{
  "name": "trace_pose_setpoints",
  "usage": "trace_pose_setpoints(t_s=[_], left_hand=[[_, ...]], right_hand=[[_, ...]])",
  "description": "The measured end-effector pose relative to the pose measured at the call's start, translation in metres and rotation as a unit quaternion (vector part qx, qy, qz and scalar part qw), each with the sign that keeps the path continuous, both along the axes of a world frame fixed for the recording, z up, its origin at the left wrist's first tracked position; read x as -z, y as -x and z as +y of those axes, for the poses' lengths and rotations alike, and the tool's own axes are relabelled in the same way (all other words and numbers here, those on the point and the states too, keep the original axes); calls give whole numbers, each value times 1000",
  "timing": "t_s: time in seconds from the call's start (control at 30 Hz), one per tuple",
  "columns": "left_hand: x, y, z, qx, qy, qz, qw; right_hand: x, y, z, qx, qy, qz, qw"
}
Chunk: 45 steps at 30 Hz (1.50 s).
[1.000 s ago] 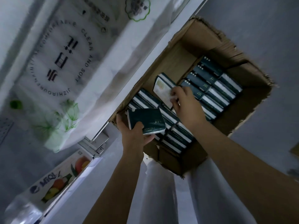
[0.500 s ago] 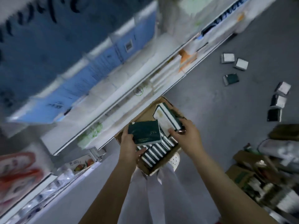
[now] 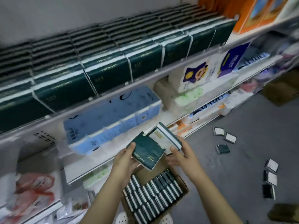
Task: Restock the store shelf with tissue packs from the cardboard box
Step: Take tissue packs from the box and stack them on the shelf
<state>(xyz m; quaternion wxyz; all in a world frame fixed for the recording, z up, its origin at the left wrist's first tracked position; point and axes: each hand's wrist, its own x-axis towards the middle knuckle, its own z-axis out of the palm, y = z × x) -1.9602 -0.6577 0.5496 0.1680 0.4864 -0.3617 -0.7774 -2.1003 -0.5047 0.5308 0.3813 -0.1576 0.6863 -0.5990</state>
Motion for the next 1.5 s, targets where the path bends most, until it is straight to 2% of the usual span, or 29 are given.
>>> trace_pose_setpoints(t_s=[0.17,0.3,0.43,0.57,0.77,0.97,1.1,1.2,1.33,1.5], left_hand=[[-36,4,2,-94,-78,64,990],[-62,6,6,-90,-127,139,978],[-86,5,12,-72,-119,159,977],[-115,2,13,-96,-56,163,980],[-183,-23,-13,-76,47,192,977],[-231,-66,-63,-70,144,183,970],[-253,-95,-94,-97,242,161,952],[-264,-119,-114,-71,290,151,942],[-270,-158,-150,-45,337,123,932],[-267,-193,-205,-121,394,34,911]], right_hand=[[-31,3,-6,-2,63,-6,998],[-56,8,-10,32,99,-56,993],[-80,13,-18,61,110,-6,992],[-119,16,-33,66,182,-2,981],[-188,4,-79,-6,282,71,957],[-238,-20,-132,-71,306,140,939],[-254,-35,-171,-119,314,119,935],[-259,-47,-199,-154,304,96,935],[-267,-73,-240,-180,290,121,932],[-270,-108,-287,-167,267,123,941]])
